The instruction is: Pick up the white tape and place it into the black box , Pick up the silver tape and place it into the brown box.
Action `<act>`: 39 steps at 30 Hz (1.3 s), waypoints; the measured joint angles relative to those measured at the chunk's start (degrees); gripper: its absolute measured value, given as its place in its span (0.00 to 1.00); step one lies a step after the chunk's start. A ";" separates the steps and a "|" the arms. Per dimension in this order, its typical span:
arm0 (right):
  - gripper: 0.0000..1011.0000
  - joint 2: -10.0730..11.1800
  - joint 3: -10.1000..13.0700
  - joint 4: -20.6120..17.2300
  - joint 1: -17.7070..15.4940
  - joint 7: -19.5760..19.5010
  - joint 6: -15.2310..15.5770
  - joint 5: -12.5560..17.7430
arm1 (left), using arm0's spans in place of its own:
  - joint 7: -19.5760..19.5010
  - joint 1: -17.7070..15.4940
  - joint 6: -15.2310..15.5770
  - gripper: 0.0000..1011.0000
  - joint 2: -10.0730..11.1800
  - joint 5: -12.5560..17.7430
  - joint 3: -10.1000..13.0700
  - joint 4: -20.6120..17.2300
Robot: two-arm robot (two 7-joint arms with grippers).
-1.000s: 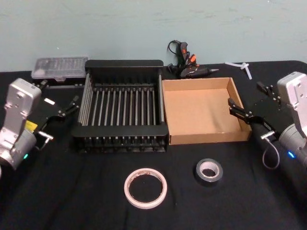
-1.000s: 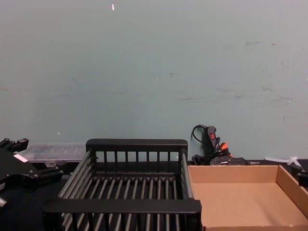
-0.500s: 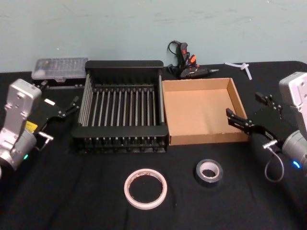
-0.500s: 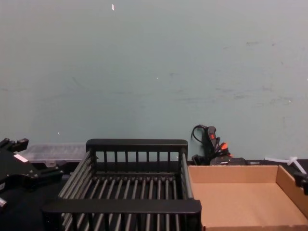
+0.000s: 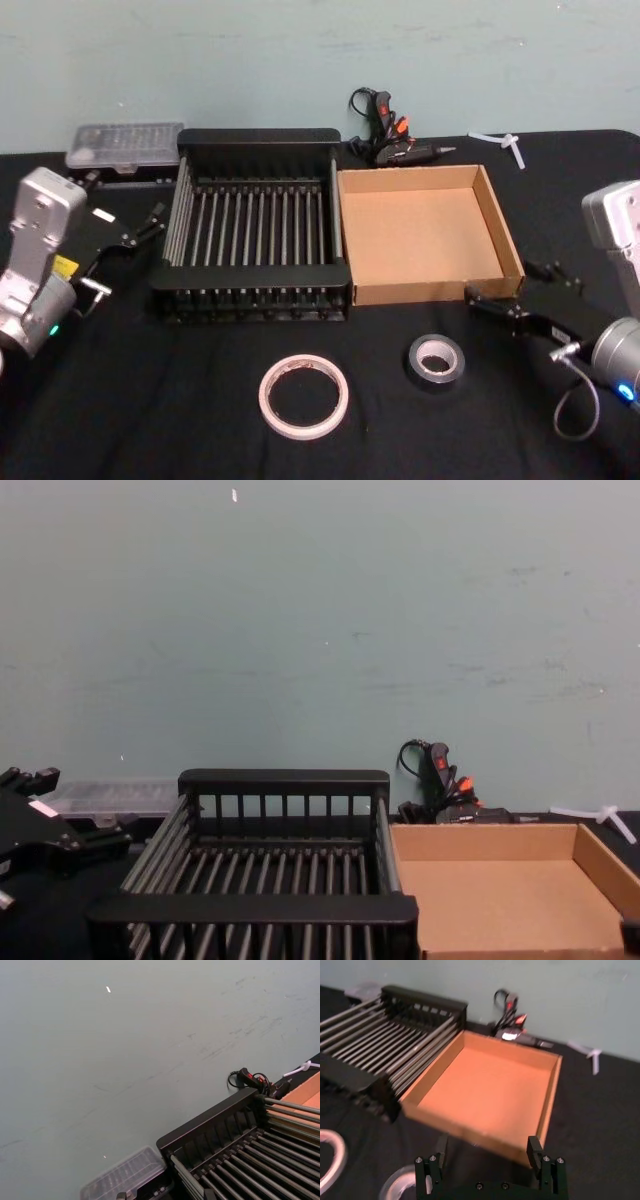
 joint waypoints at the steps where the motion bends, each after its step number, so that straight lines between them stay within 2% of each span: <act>1: 0.99 0.00 0.05 -0.25 -0.24 0.15 0.74 0.21 | 0.00 0.00 0.00 0.99 0.00 0.00 0.00 0.00; 4: 0.99 -0.05 0.11 -1.35 -1.10 0.83 3.45 0.72 | 0.00 0.00 0.00 0.99 0.00 0.00 0.00 0.00; 18: 0.99 -1.00 -1.25 -2.22 -1.46 2.25 10.77 0.12 | 0.00 0.00 0.00 0.99 0.00 0.00 0.00 0.00; 26: 0.99 -1.74 -1.45 -1.64 -1.07 2.85 12.87 -0.79 | 0.00 0.00 0.00 0.99 0.00 0.00 0.00 0.00; 39: 0.99 -3.84 -1.59 0.31 0.44 3.99 14.12 -2.34 | 0.00 0.00 0.00 0.99 0.00 0.00 0.00 0.00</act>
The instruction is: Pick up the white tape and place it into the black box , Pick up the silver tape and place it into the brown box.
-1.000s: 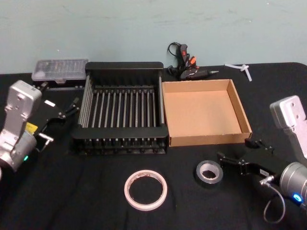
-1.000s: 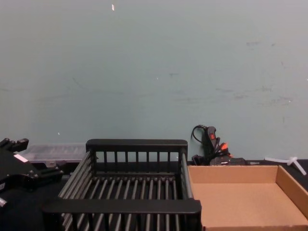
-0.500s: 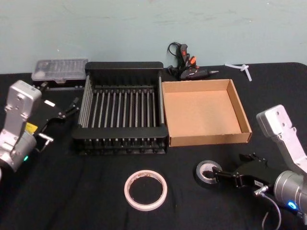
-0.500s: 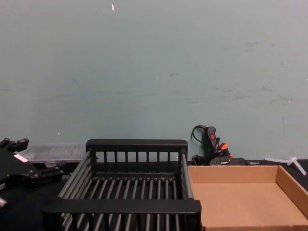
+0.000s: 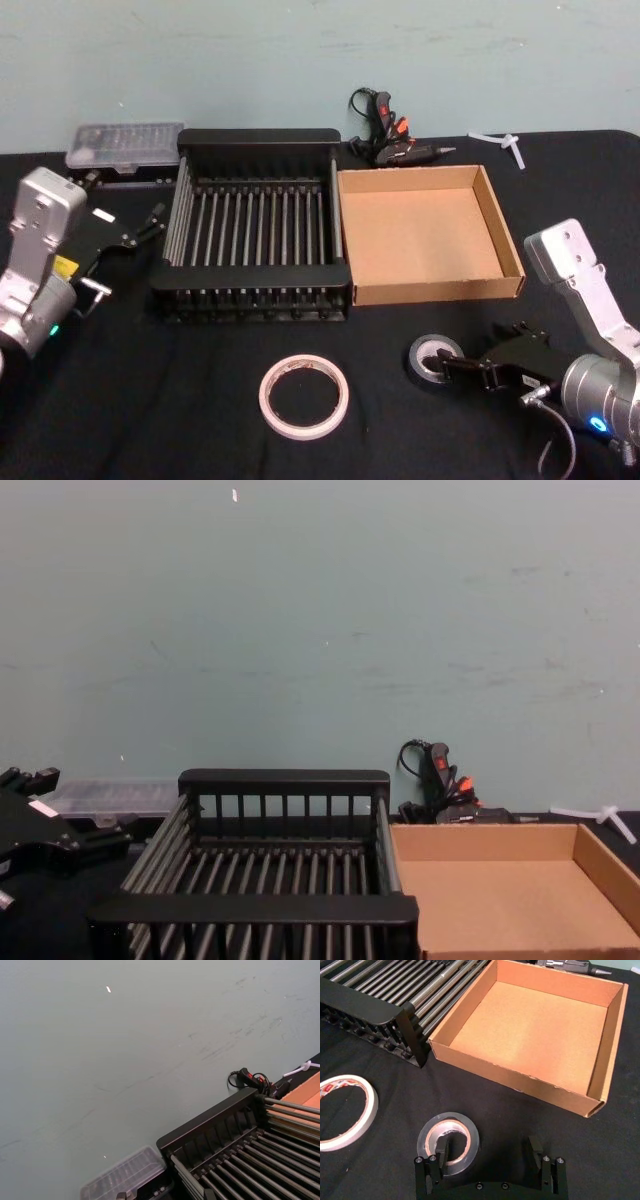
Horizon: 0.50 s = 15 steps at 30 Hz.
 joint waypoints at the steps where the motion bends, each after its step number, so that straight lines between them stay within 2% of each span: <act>1: 0.99 -0.22 -0.06 0.25 0.29 0.18 0.13 -0.18 | 0.00 0.00 0.00 0.99 0.00 0.00 0.00 0.00; 15: 0.99 -1.94 -0.48 2.58 2.49 1.83 1.41 -1.94 | 0.00 0.00 0.00 0.99 0.00 0.00 0.00 0.00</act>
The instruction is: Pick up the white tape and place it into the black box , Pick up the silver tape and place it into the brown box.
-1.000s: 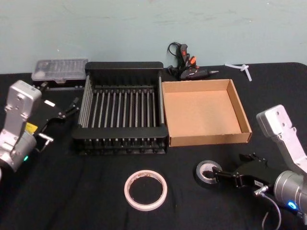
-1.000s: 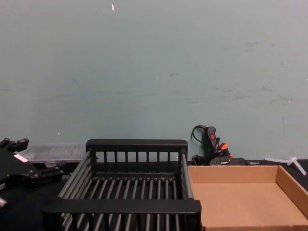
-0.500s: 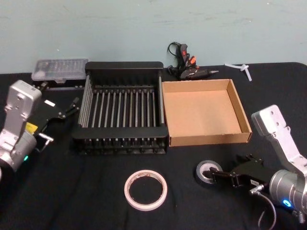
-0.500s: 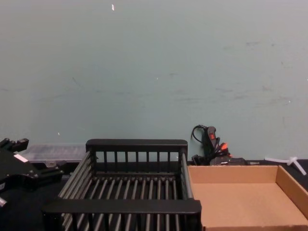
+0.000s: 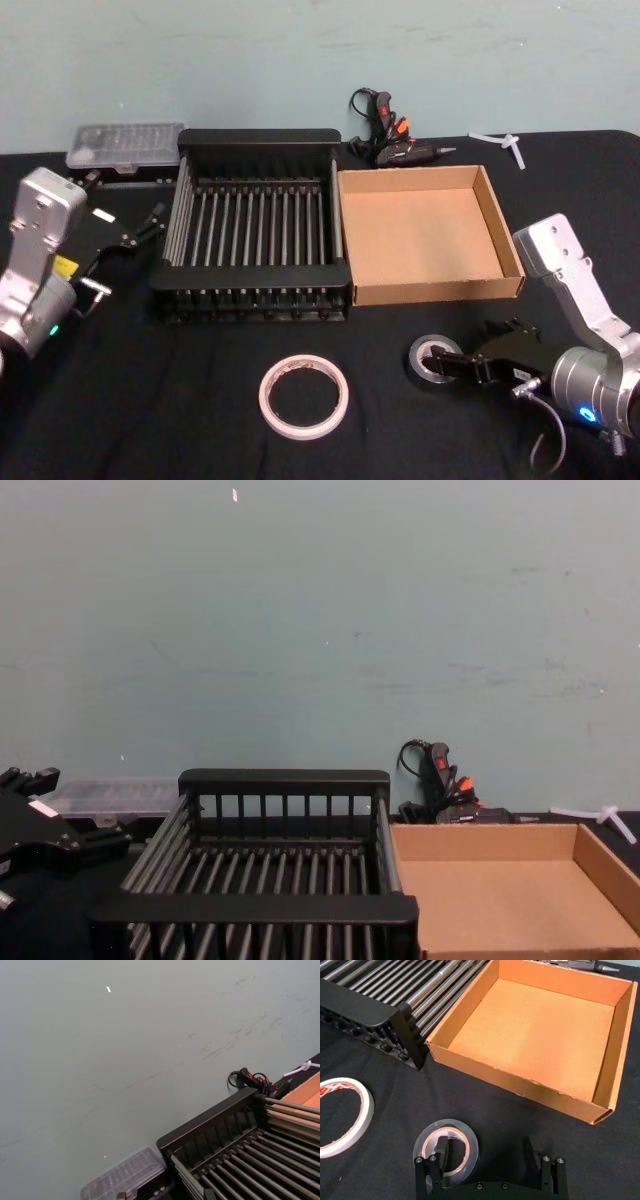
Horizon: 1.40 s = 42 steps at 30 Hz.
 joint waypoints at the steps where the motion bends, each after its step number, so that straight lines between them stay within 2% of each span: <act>1: 0.99 -0.13 0.00 0.13 0.11 0.07 0.07 -0.10 | 0.00 0.00 0.00 0.99 0.00 0.00 0.00 0.00; 25: 0.99 -2.08 -0.13 1.46 1.16 1.81 1.22 -3.80 | 0.00 0.00 0.00 0.99 0.00 0.00 0.00 0.00; 35: 0.99 -2.05 -0.06 1.42 1.15 1.80 1.22 -3.56 | 0.00 0.00 0.00 0.99 0.00 0.00 0.00 0.00; 42: 0.88 -2.03 -0.02 1.39 1.12 1.77 1.22 -3.36 | 0.00 0.00 0.00 0.99 0.00 0.00 0.00 0.00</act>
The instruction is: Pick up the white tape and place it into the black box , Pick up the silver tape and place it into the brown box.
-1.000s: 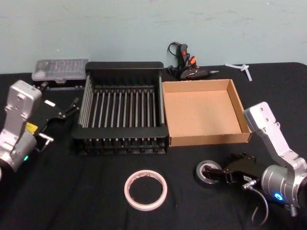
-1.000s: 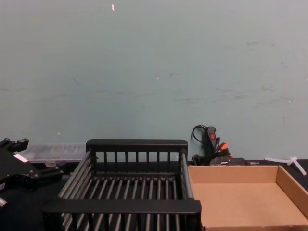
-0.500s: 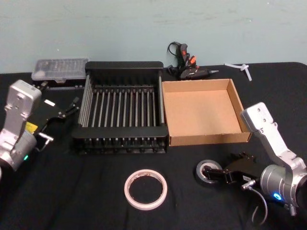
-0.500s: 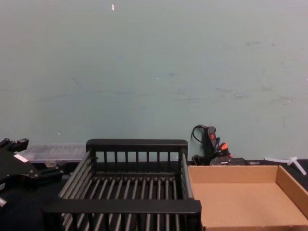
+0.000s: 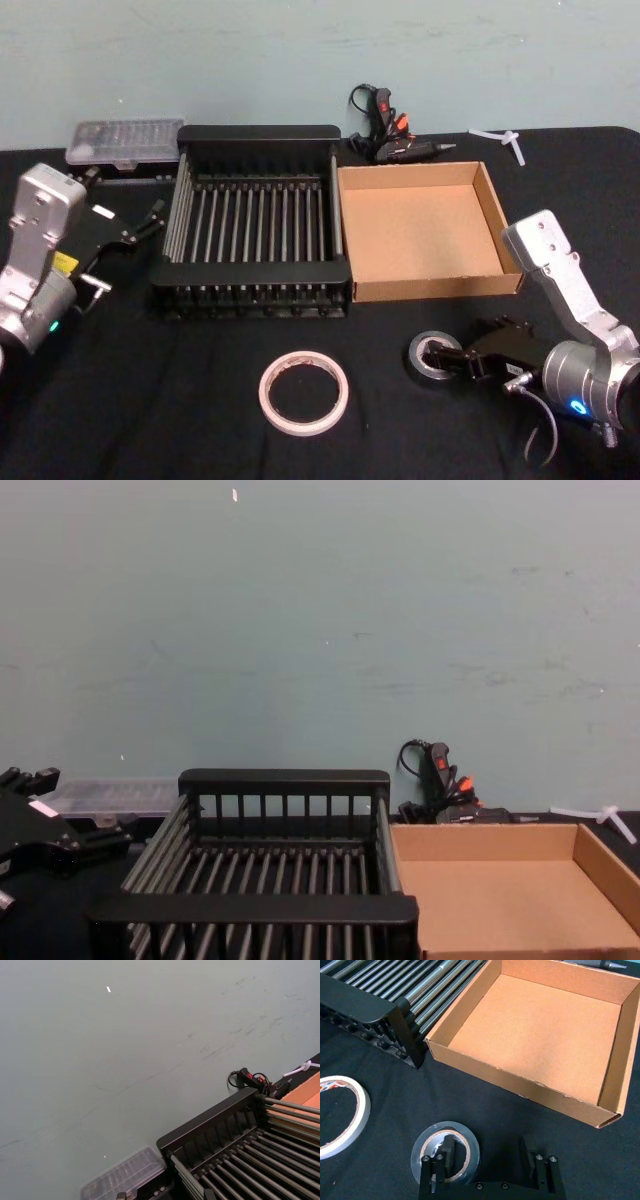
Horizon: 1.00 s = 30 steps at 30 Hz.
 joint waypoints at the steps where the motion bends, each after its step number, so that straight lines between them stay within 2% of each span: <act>1: 0.86 0.00 0.00 0.00 0.00 0.00 0.00 0.00 | 0.00 0.00 0.00 0.99 0.00 0.00 0.00 0.00; 2: 0.81 0.00 0.01 0.00 0.00 0.00 0.00 0.03 | 0.00 0.00 0.00 0.99 0.00 0.00 0.00 0.00; 4: 0.78 0.00 0.02 -0.01 0.00 -0.01 0.00 0.05 | 0.00 0.00 0.00 0.99 0.00 0.00 0.01 0.00; 6: 0.68 0.00 0.03 -0.01 0.00 -0.01 0.00 0.08 | 0.00 0.00 0.00 0.99 0.00 0.00 0.00 0.00; 10: 0.59 0.00 0.05 0.00 0.00 -0.02 0.00 0.12 | 0.00 0.00 0.00 0.99 0.00 0.00 0.00 0.00; 11: 0.53 0.00 0.05 -0.01 0.00 -0.03 0.00 0.13 | 0.00 0.00 0.00 0.99 0.00 0.00 0.00 0.00; 15: 0.40 0.00 0.06 0.00 0.00 -0.03 0.00 0.16 | 0.00 0.00 0.00 0.99 0.00 0.00 0.00 0.00; 18: 0.33 0.00 0.05 0.00 -0.01 -0.03 0.00 0.17 | 0.00 0.00 0.00 0.99 0.00 0.00 0.00 0.00; 19: 0.26 0.00 0.05 -0.01 -0.01 -0.03 0.00 0.19 | 0.00 0.00 0.00 0.99 0.00 0.00 0.00 0.00; 24: 0.16 0.00 0.05 0.00 -0.01 -0.03 0.00 0.21 | 0.00 0.00 0.00 0.99 0.00 0.00 0.00 0.00; 30: 0.16 0.00 0.05 0.00 -0.01 -0.03 0.00 0.22 | 0.00 0.00 0.00 0.99 0.00 0.00 0.00 0.00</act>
